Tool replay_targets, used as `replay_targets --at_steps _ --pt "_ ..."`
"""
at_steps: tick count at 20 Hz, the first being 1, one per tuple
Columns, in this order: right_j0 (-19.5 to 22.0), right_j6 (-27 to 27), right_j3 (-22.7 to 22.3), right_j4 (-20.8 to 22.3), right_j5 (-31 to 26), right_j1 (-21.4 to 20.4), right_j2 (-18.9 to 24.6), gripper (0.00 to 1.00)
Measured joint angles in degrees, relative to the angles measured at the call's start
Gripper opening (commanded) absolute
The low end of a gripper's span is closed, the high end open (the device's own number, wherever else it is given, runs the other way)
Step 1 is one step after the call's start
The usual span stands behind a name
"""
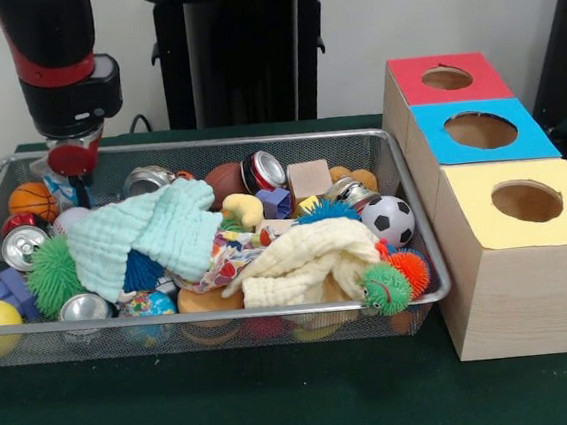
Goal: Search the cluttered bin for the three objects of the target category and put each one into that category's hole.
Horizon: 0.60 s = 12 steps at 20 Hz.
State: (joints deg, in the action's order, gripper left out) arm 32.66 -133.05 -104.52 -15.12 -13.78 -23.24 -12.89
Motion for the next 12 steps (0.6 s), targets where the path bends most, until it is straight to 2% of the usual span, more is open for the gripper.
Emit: replay_targets --at_steps 9,10,12 --pt "0.0 0.0 1.6 0.0 0.0 1.6 -0.1 1.0" --pt "-0.3 0.0 1.8 0.0 -0.1 1.9 -0.3 0.0" --pt "-0.4 0.0 1.8 0.0 -0.1 1.9 -0.5 0.0"
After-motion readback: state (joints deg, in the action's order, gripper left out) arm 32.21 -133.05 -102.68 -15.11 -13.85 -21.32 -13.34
